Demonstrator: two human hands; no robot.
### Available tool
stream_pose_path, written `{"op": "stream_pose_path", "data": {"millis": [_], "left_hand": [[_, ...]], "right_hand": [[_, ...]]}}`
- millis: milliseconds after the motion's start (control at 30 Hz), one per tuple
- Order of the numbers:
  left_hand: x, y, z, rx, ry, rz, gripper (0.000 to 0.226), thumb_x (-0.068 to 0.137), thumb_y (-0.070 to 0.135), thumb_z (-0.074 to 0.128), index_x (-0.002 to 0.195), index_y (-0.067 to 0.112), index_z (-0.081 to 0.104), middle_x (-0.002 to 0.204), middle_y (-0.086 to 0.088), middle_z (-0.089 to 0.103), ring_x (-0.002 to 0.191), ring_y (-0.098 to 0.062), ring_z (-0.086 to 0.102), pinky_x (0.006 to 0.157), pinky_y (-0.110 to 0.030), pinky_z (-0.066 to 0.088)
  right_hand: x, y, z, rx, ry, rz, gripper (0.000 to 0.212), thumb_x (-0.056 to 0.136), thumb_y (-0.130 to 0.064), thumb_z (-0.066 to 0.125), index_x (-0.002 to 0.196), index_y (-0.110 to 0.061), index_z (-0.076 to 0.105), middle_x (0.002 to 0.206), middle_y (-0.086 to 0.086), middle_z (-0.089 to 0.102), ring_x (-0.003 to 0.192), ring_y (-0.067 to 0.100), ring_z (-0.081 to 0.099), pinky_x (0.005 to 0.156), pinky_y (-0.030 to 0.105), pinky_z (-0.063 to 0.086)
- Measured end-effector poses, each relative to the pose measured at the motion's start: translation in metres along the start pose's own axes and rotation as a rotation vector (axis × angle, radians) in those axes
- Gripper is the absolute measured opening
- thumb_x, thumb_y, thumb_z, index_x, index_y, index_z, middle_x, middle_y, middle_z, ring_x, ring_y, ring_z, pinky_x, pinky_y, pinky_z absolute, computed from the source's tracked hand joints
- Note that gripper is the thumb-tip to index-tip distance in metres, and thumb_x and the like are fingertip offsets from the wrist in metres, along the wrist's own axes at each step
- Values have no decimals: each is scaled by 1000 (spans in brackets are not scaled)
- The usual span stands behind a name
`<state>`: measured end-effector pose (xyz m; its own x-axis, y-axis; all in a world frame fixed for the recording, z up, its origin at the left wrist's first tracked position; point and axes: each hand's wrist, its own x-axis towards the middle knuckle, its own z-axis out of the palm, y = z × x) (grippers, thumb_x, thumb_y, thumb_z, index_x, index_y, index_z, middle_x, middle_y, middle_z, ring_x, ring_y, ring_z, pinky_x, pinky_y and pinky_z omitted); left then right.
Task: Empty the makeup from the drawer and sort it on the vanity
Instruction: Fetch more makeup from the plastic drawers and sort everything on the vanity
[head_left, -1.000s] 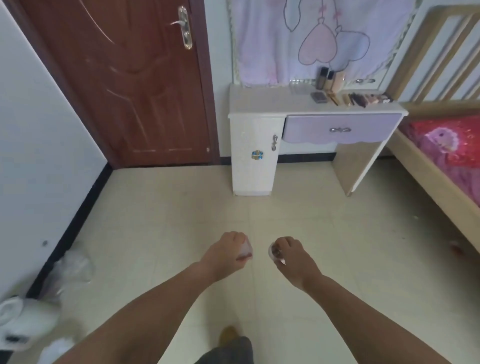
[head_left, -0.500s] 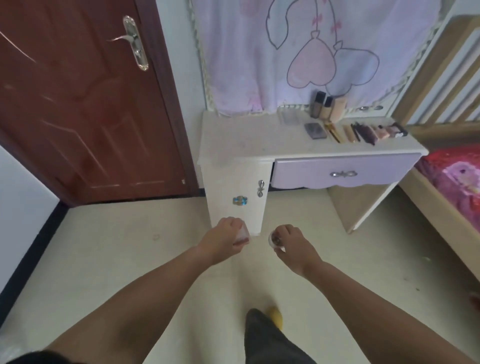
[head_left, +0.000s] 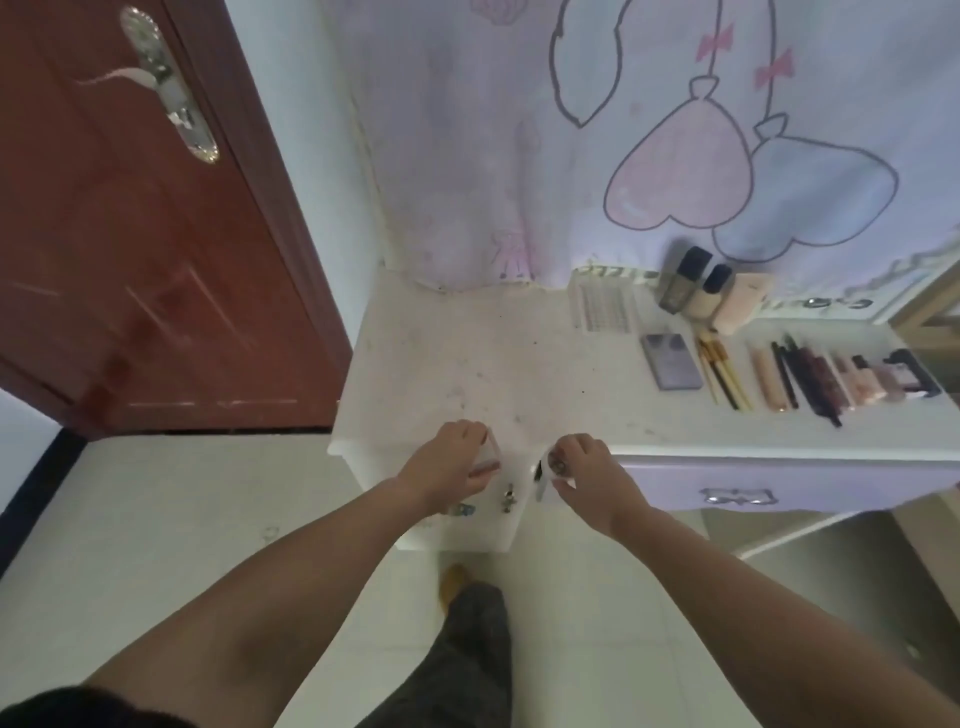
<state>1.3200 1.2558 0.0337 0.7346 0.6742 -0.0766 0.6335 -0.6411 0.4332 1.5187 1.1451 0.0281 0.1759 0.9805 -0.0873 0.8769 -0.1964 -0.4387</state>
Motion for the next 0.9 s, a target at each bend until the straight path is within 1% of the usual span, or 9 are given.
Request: {"op": "stream_pose_path", "data": {"millis": [100, 200, 267, 367, 467, 567, 667, 733, 900], "left_hand": [[63, -20, -10, 6, -16, 23, 45, 88, 40, 59, 120, 10, 47, 123, -9, 50, 110, -24, 45, 86, -31, 43], [124, -36, -26, 66, -48, 64, 46, 88, 38, 59, 121, 8, 46, 124, -11, 50, 111, -27, 45, 87, -33, 42], [161, -43, -36, 64, -65, 58, 46, 88, 38, 59, 120, 7, 45, 123, -12, 49, 111, -28, 45, 87, -34, 43], [207, -47, -43, 76, -112, 58, 46, 88, 37, 59, 119, 6, 44, 123, -14, 48, 111, -30, 44, 87, -36, 43], [249, -50, -43, 84, -119, 63, 47, 88, 36, 59, 121, 6, 43, 125, -13, 47, 113, -29, 43, 87, -34, 40], [284, -50, -40, 41, -109, 23, 45, 90, 37, 57, 120, 6, 43, 125, -12, 47, 116, -28, 42, 88, -34, 41], [312, -50, -30, 43, -136, 15, 44, 92, 39, 53, 122, 7, 44, 125, -12, 48, 118, -28, 41, 93, -35, 40], [324, -52, -23, 51, -140, 6, 44, 93, 39, 52, 122, 7, 45, 125, -12, 48, 118, -28, 42, 91, -34, 39], [331, -55, -12, 35, -121, -3, 44, 91, 39, 56, 121, 8, 46, 128, -11, 46, 120, -27, 38, 85, -36, 42]], "right_hand": [[61, 12, -9, 15, -1, 38, 23, 88, -17, 57, 109, -14, 49, 120, 2, 49, 107, 21, 44, 76, 26, 42], [118, 21, -22, 14, 7, 63, 25, 87, -18, 57, 110, -14, 48, 120, 3, 49, 108, 21, 43, 77, 29, 44], [150, 27, -31, 31, 22, 88, 25, 87, -18, 57, 110, -13, 49, 120, 4, 49, 108, 23, 43, 77, 30, 44], [192, 39, -41, 26, 14, 92, 26, 87, -17, 58, 111, -12, 48, 120, 5, 49, 109, 24, 43, 75, 30, 43], [235, 52, -49, 13, -13, 72, 27, 87, -18, 58, 111, -12, 47, 121, 4, 48, 109, 23, 42, 75, 30, 43], [273, 64, -54, -8, -67, 69, 27, 88, -19, 57, 112, -13, 47, 123, 4, 47, 112, 24, 42, 80, 35, 47], [300, 77, -55, -44, -108, 70, 29, 88, -20, 56, 114, -12, 48, 125, 6, 46, 113, 27, 42, 83, 40, 47], [311, 83, -52, -74, -134, 55, 30, 88, -20, 56, 115, -12, 49, 126, 7, 45, 114, 29, 43, 86, 43, 47], [317, 87, -45, -166, -103, 15, 33, 86, -21, 54, 117, -11, 47, 130, 10, 44, 112, 32, 46, 86, 40, 44]]}}
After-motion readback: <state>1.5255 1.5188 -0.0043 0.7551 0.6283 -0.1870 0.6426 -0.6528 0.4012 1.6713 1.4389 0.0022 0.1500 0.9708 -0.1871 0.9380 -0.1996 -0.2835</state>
